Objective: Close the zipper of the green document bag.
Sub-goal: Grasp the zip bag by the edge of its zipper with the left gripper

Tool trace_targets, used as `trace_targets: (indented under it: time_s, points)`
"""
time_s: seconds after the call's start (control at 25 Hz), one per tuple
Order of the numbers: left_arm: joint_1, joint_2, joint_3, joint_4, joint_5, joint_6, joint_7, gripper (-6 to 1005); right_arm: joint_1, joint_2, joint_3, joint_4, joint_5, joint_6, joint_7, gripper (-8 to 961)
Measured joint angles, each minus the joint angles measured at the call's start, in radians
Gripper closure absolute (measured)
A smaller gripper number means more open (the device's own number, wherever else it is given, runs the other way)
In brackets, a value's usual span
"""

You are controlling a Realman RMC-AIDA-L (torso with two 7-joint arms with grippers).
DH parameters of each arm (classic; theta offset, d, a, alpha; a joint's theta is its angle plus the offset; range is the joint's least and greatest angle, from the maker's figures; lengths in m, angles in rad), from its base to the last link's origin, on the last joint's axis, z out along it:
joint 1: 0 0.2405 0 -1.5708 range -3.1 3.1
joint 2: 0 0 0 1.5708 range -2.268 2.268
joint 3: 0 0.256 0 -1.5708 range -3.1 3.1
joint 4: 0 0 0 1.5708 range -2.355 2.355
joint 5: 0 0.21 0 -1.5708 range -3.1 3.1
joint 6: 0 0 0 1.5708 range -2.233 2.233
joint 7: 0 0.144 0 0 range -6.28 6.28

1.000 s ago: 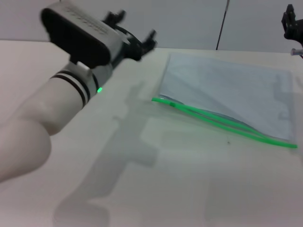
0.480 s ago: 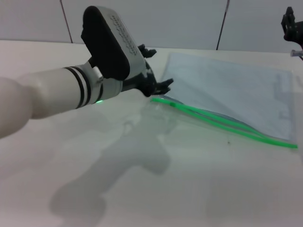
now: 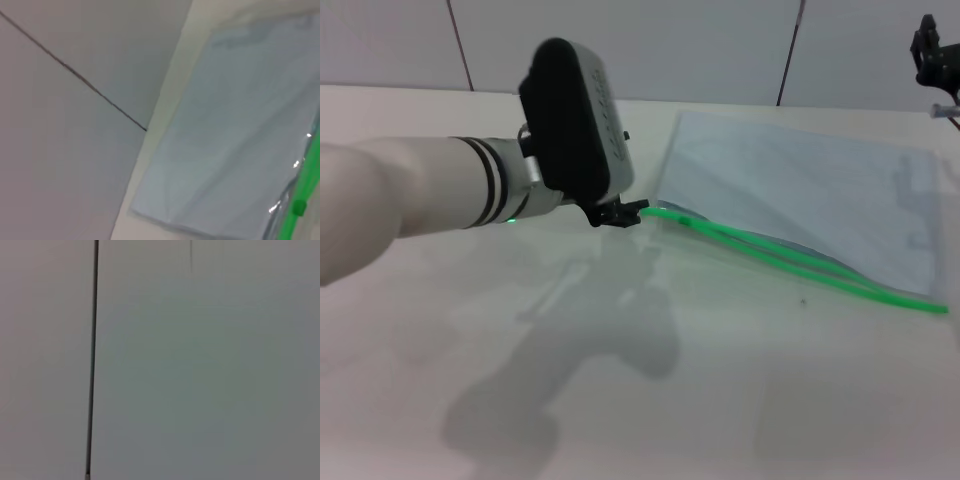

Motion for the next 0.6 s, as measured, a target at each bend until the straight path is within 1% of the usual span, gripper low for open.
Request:
trace_targets:
  time_s: [0.24,0.48,0.6]
  points:
    - [-0.040,-0.002,0.037,-0.023,0.078,0.017,-0.009,139,0.009,0.000,0.001,0.002,0.000,0.008,0.001,405]
    - [-0.091,-0.002,0.072,-0.094,0.098,0.004,-0.017,140,0.015,0.001,0.000,0.007,0.000,0.009,0.001,406]
    - [-0.109,-0.002,0.084,-0.131,0.099,-0.029,-0.015,140,0.017,0.002,0.000,0.007,0.000,0.009,0.001,407]
